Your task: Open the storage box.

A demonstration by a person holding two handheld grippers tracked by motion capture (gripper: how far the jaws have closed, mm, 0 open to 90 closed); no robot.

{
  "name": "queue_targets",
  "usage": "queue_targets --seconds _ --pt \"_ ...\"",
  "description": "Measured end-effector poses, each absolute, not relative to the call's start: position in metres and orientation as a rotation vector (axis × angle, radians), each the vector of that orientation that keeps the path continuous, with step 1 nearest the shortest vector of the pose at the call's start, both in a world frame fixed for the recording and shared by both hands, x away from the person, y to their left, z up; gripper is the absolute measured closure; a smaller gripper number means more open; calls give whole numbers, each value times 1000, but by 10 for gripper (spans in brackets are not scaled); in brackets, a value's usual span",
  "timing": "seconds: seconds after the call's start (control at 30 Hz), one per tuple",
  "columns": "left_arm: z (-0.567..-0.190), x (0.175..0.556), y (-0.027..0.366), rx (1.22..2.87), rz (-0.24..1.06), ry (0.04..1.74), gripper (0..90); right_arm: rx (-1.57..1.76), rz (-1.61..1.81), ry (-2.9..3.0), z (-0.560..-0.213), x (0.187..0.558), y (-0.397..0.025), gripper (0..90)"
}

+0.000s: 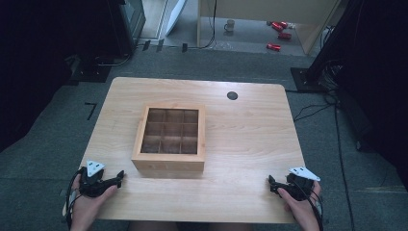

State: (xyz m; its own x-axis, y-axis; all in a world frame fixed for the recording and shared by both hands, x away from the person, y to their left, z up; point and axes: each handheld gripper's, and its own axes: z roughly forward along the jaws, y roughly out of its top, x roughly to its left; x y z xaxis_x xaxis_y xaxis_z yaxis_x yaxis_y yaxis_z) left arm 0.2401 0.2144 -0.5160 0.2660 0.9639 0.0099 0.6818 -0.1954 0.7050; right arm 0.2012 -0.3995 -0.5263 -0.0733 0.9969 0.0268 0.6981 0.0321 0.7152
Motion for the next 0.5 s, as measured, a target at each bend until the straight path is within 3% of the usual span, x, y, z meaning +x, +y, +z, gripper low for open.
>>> queue_targets --seconds 0.5 --pt "-499 235 201 1927 596 1393 172 1731 787 1805 -526 201 -400 23"
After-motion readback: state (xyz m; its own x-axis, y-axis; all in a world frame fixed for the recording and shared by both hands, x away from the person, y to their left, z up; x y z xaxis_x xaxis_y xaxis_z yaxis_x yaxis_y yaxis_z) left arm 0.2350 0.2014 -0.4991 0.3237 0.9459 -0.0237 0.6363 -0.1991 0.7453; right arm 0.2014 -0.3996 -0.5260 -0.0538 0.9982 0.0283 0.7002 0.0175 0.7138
